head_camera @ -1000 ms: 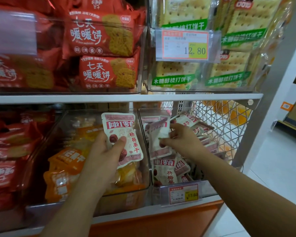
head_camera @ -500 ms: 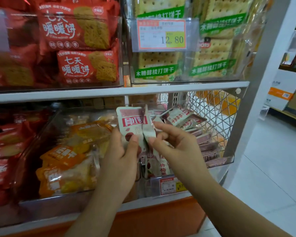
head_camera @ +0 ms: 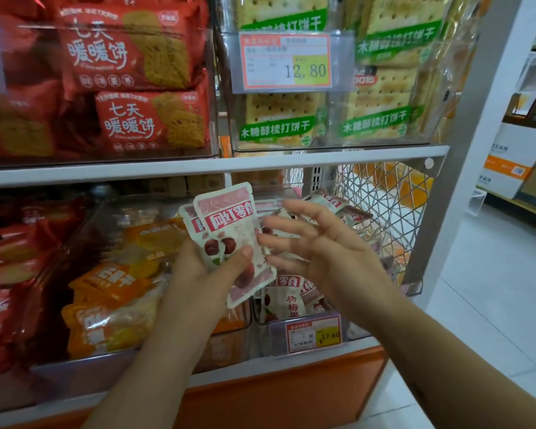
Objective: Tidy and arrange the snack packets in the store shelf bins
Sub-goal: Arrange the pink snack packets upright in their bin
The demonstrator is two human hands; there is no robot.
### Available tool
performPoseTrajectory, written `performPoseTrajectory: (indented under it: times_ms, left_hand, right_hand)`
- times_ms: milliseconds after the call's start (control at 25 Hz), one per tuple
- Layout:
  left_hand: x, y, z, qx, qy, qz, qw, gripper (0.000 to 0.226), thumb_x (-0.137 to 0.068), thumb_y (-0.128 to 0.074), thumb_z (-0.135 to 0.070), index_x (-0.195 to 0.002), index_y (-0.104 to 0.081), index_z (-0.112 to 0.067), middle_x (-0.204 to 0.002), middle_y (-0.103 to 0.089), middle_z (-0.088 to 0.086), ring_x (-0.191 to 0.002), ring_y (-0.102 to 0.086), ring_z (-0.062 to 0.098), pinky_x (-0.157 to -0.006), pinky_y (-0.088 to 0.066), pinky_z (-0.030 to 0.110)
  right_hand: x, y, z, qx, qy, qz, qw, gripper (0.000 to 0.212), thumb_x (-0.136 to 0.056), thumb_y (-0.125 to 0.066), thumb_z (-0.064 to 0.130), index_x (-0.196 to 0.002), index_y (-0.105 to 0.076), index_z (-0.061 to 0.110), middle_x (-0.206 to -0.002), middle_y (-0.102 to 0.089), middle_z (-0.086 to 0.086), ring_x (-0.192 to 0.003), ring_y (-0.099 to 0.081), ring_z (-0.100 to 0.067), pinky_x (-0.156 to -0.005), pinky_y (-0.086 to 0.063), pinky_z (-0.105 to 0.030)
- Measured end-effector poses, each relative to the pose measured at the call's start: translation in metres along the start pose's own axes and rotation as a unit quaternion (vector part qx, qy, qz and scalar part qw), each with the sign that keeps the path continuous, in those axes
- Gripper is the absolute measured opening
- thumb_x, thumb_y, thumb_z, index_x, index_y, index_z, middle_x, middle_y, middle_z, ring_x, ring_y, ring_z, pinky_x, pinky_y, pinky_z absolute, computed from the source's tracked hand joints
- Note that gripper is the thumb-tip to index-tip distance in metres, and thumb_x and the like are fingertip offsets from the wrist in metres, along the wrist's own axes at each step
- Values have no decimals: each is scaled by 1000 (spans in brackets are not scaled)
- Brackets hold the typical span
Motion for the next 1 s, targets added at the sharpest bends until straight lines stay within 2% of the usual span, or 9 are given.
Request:
performPoseTrajectory:
  times_ms: [40, 80, 200, 280, 440, 520, 680, 840, 1000]
  left_hand:
    - [-3, 4, 4, 24, 14, -8, 1000, 32, -80, -70, -24, -108, -58, -32, -103, -69, -11, -97, -66, 12, -83, -53, 38]
    - [-6, 8, 8, 46, 26, -17, 998, 31, -80, -71, -23, -107, -59, -32, -104, -70, -11, -98, -67, 14, -86, -53, 43]
    - [-14, 21, 12, 76, 39, -48, 995, 28, -80, -71, -21, -103, -60, -33, -103, -70, -10, -96, -68, 15, -89, -52, 46]
    - [-19, 27, 13, 80, 37, -55, 995, 27, -80, -71, -21, -102, -61, -34, -102, -71, -10, -94, -68, 15, -87, -53, 47]
    - [-23, 29, 12, 78, 27, -53, 995, 29, -79, -71, -18, -102, -61, -34, -100, -71, -12, -94, -68, 14, -85, -54, 46]
    - [-24, 28, 12, 80, 23, -52, 995, 30, -79, -70, -17, -103, -60, -32, -102, -70, -11, -97, -67, 16, -86, -54, 46]
    - [-26, 29, 14, 83, 30, -49, 995, 34, -79, -71, -18, -109, -60, -30, -107, -69, -9, -99, -66, 17, -86, -54, 45]
    - [-22, 28, 11, 74, 21, -44, 996, 35, -80, -70, -20, -112, -59, -28, -106, -68, -12, -97, -66, 12, -78, -54, 33]
    - [-14, 25, 6, 75, 13, -41, 996, 37, -82, -68, -20, -116, -56, -26, -108, -66, -11, -97, -64, 10, -69, -50, 24]
  right_hand:
    - [-5, 10, -1, 23, -13, -30, 999, 36, -93, -38, -5, -116, -54, 17, -116, -66, -5, -105, -64, -18, -93, -51, -38]
    - [-10, 20, -1, 134, -17, -59, 989, 32, -93, -44, 1, -118, -54, 18, -121, -63, -3, -104, -64, -16, -91, -52, -35]
    - [-28, 36, -29, 543, -84, -12, 835, 44, -86, -61, 26, -128, -48, 25, -133, -50, 0, -116, -52, -15, -91, -47, -28]
    - [-38, 35, -56, 603, -126, 38, 787, 52, -76, -71, 29, -124, -52, 34, -129, -46, -1, -119, -50, -19, -95, -46, -31]
    - [-54, 31, -71, 605, -139, 47, 783, 55, -68, -80, 20, -117, -60, 33, -123, -53, 1, -108, -59, -17, -93, -50, -37]
    - [-57, 29, -74, 598, -153, 80, 783, 37, -71, -78, 19, -105, -65, 27, -123, -58, 3, -108, -57, -14, -93, -48, -32]
    - [-46, 33, -55, 590, -131, 96, 791, 25, -80, -70, 21, -102, -61, 13, -111, -63, 3, -84, -59, -6, -72, -48, -22]
    - [-28, 64, 0, 535, 3, -85, 841, 15, -90, -60, 20, -86, -48, 13, -71, -58, 3, -51, -54, 4, -48, -38, -13]
    - [-17, 102, 25, 481, 58, -245, 840, 9, -93, -50, 9, -89, -54, 16, -80, -63, 2, -61, -57, -7, -49, -39, -11]
Point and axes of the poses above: each hand's wrist, its own x-axis away from the middle knuckle, its own y-axis out of the back of the hand, z = x × y, the point moved 6 cm from there along -x, towards the middle knuckle
